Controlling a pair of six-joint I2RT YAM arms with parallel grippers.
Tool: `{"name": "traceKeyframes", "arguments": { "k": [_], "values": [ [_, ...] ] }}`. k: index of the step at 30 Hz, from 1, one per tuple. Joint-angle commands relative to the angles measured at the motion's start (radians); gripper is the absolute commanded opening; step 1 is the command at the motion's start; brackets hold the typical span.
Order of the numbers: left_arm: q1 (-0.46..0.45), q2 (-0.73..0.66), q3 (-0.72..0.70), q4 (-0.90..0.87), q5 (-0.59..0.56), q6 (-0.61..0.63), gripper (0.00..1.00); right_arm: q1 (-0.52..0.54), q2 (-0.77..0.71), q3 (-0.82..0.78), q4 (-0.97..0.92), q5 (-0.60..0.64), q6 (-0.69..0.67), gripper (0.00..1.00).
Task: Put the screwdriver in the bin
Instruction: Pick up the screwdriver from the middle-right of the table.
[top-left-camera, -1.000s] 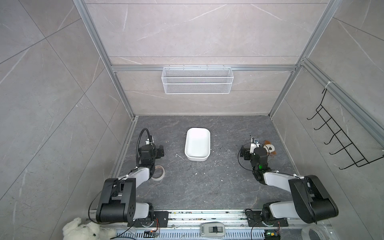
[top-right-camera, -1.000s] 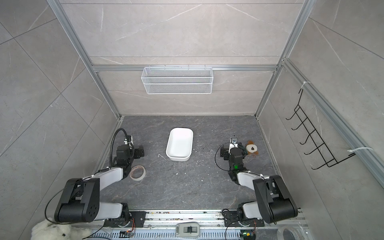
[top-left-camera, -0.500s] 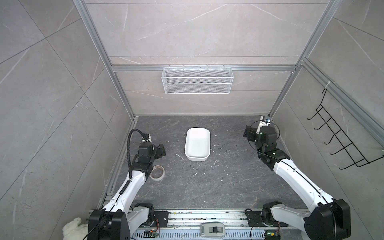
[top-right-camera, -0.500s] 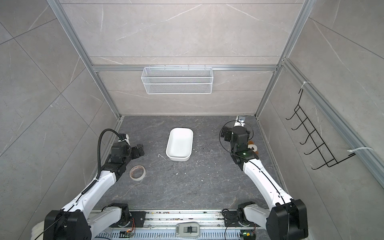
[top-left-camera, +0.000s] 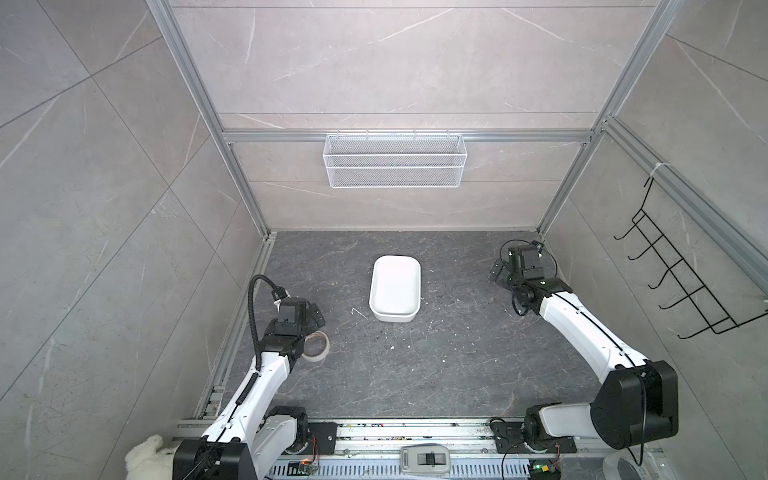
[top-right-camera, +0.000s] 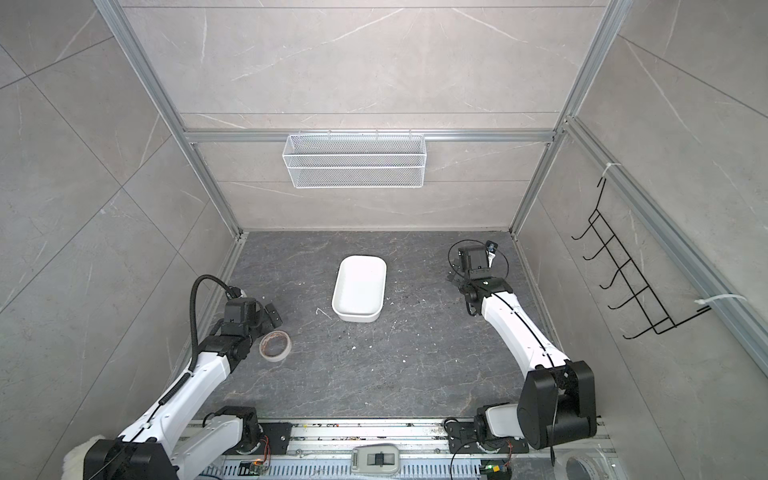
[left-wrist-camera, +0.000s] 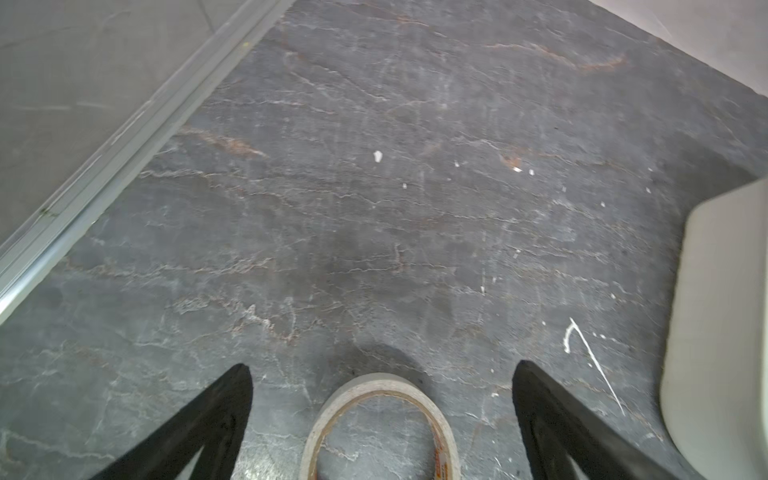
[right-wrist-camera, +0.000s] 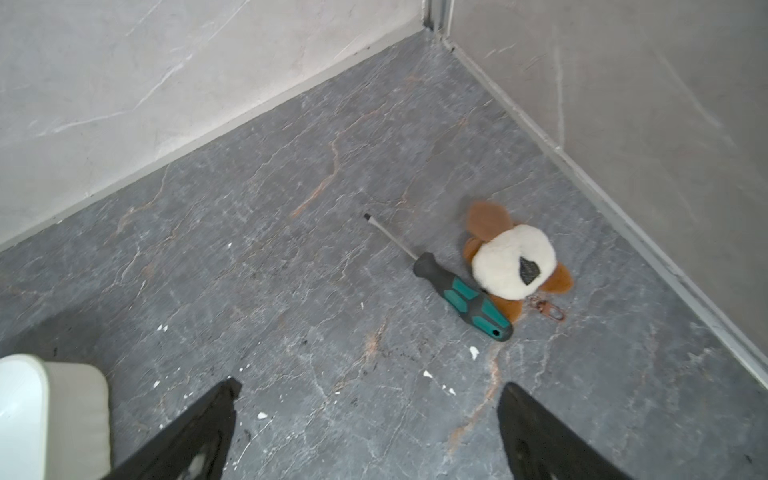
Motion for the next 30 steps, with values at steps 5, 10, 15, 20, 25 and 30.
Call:
{"name": "traceKeyframes", "arguments": {
  "k": [5, 10, 15, 20, 25, 30],
  "values": [
    [0.005, 0.031, 0.027, -0.013, -0.025, -0.038, 1.00, -0.060, 0.184, 0.108, -0.074, -0.019, -0.110, 0.98],
    [0.005, 0.042, 0.029, -0.010, -0.015, -0.035, 1.00, -0.222, 0.272, 0.114, -0.052, -0.259, -0.121, 0.97],
    [0.005, 0.039, 0.025, 0.001, -0.004, -0.035, 1.00, -0.290, 0.350, 0.149, -0.091, -0.243, -0.122, 0.94],
    [0.005, 0.029, 0.024, -0.005, -0.003, -0.031, 0.99, -0.292, 0.445, 0.204, -0.152, -0.223, -0.127, 0.91],
    [0.005, -0.002, 0.006, 0.014, 0.016, -0.024, 0.99, -0.294, 0.479, 0.219, -0.137, -0.238, -0.136, 0.82],
    [0.005, -0.007, -0.003, 0.037, 0.049, -0.011, 1.00, -0.293, 0.547, 0.241, -0.147, -0.239, -0.139, 0.74]
  ]
}}
